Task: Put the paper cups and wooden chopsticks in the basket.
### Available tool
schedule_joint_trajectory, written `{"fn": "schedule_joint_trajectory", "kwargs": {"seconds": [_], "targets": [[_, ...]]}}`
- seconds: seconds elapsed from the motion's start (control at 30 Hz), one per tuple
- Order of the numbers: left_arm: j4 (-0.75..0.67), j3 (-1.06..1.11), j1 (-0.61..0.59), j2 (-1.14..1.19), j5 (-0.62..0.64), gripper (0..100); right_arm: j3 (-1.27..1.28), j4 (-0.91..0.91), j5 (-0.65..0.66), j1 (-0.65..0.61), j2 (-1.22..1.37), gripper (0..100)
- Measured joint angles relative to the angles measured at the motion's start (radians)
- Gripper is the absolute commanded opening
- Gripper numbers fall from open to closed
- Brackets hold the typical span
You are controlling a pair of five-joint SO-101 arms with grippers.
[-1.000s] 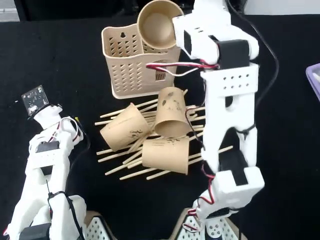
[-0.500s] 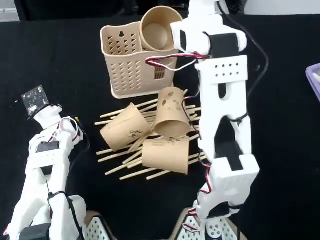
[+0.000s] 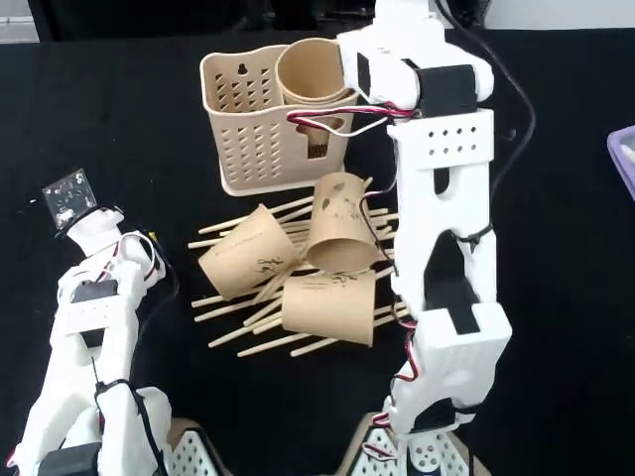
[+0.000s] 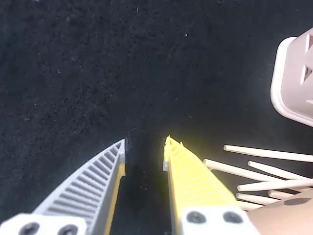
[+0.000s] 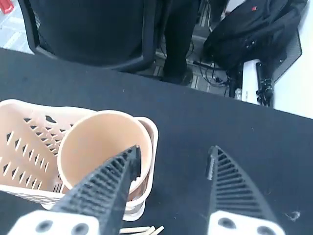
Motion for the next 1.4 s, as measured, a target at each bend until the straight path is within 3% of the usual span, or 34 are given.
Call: {"fn": "schedule_joint_trajectory", "kwargs": {"seconds": [0.3, 0.47, 0.6, 0.73, 0.9, 1.1, 1.23, 1.4], "targets": [[0.000, 0.000, 0.000, 0.000, 0.000, 14, -0.241, 0.353, 0.003, 0.000, 0.000, 23.0], [0.000, 0.000, 0.002, 0.000, 0.000, 14, -0.198, 0.377, 0.003, 0.026, -0.015, 22.9], [0.000, 0.000, 0.021, 0.000, 0.000, 14, 0.063, 0.377, 0.008, 0.035, -0.143, 22.9], [0.000, 0.000, 0.029, 0.000, 0.000, 14, 0.451, 0.359, 0.170, 0.035, -0.336, 23.0], [0.000, 0.000, 0.031, 0.000, 0.000, 14, 0.993, 0.138, 0.371, 0.035, -0.640, 23.3], [0.000, 0.000, 0.031, 0.000, 0.000, 14, 1.573, -0.193, 0.439, 0.032, -0.964, 23.4], [0.000, 0.000, 0.046, 0.000, 0.000, 14, 1.786, -0.307, 0.456, -0.014, -1.065, 23.4], [0.000, 0.000, 0.071, 0.000, 0.000, 14, 1.855, -0.338, 0.457, -0.087, -1.119, 23.3]]}}
